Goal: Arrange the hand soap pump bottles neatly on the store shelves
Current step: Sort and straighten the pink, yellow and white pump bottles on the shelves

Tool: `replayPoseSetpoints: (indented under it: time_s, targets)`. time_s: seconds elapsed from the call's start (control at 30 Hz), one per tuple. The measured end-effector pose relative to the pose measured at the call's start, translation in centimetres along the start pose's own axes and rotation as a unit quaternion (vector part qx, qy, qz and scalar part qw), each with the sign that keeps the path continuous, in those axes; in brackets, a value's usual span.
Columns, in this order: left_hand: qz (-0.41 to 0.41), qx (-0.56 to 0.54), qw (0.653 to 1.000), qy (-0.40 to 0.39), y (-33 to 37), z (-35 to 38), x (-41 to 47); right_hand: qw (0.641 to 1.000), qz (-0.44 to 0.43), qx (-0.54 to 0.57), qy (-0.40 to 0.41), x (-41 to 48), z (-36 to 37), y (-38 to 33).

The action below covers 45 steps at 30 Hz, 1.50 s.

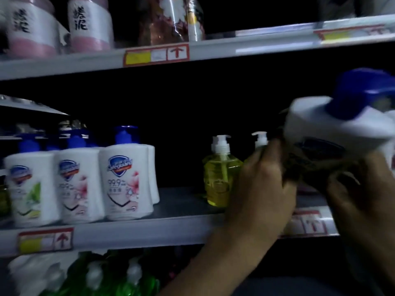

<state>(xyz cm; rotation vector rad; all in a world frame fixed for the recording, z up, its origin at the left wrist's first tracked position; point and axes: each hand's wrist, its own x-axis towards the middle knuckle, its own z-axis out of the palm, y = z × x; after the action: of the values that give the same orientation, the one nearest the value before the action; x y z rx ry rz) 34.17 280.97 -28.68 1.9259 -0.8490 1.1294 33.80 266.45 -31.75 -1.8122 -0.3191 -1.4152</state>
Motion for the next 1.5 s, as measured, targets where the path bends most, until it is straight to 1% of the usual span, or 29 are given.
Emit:
replayPoseSetpoints:
  time_s: [0.03, 0.1, 0.2, 0.3, 0.33, 0.5, 0.57, 0.67, 0.77, 0.87, 1.0, 1.1, 1.13, 1.2, 1.3, 1.4, 1.43, 1.5]
  targets:
    - [-0.015, 0.002, 1.000, 0.007, -0.3, -1.7, -0.3, 1.000, -0.026, 0.008, -0.003, 0.0, 1.0, -1.6]
    - [-0.058, 0.011, 0.998, 0.010, -1.5, -5.1, -1.0, 0.998, -0.043, 0.020, -0.028, -0.1, 3.8, -5.2]
    - [-0.130, 0.063, 0.989, -0.010, -4.1, -9.3, -1.8, 0.995, 0.009, 0.072, -0.067, -1.0, 8.7, -9.2]
    - [-0.173, 0.109, 0.977, -0.053, -6.1, -12.0, -2.1, 0.980, 0.084, 0.144, -0.106, -2.2, 13.0, -11.5]
    - [-0.188, 0.116, 0.973, -0.066, -6.6, -12.6, -2.1, 0.976, 0.103, 0.149, -0.123, -2.3, 14.1, -11.7]
    - [-0.269, 0.131, 0.945, -0.134, -8.8, -13.2, -2.6, 0.960, 0.167, 0.078, -0.212, -2.0, 16.7, -10.9]
    - [-0.278, 0.134, 0.938, -0.156, -9.4, -13.1, -2.9, 0.955, 0.183, 0.047, -0.227, -1.9, 17.3, -10.5]
    - [-0.270, 0.137, 0.942, -0.144, -10.3, -13.0, -3.0, 0.946, 0.195, 0.023, -0.259, -1.2, 18.1, -10.2]
    - [-0.251, 0.164, 0.945, -0.133, -10.5, -13.1, -3.3, 0.930, 0.207, 0.001, -0.305, -0.3, 18.6, -10.1]
    - [-0.243, 0.154, 0.948, -0.137, -10.7, -13.3, -3.6, 0.903, 0.223, -0.031, -0.365, 1.0, 18.9, -9.9]
    - [-0.244, 0.141, 0.948, -0.149, -10.8, -13.5, -3.9, 0.888, 0.220, -0.063, -0.398, 1.6, 19.2, -9.3]
    - [-0.254, 0.135, 0.946, -0.148, -10.0, -13.8, -4.4, 0.883, 0.204, -0.080, -0.415, 1.0, 19.2, -9.0]
    - [-0.253, 0.133, 0.946, -0.151, -9.5, -13.9, -4.6, 0.886, 0.182, -0.095, -0.415, 0.6, 19.1, -8.6]
    - [-0.230, 0.142, 0.950, -0.156, -8.7, -14.1, -5.4, 0.899, 0.085, -0.162, -0.397, -0.7, 18.2, -8.2]
    - [-0.128, 0.214, 0.961, -0.118, -8.4, -14.0, -7.2, 0.913, -0.066, -0.264, -0.306, -4.1, 14.2, -9.4]
    - [-0.052, 0.270, 0.956, -0.099, -8.2, -12.8, -11.5, 0.923, -0.137, -0.288, -0.217, -9.4, 10.1, -9.6]
    - [-0.035, 0.269, 0.957, -0.103, -8.1, -12.1, -13.3, 0.920, -0.153, -0.296, -0.205, -11.4, 9.2, -8.8]
    - [-0.012, 0.251, 0.957, -0.144, -8.0, -10.3, -17.1, 0.916, -0.154, -0.293, -0.227, -15.3, 7.8, -6.6]
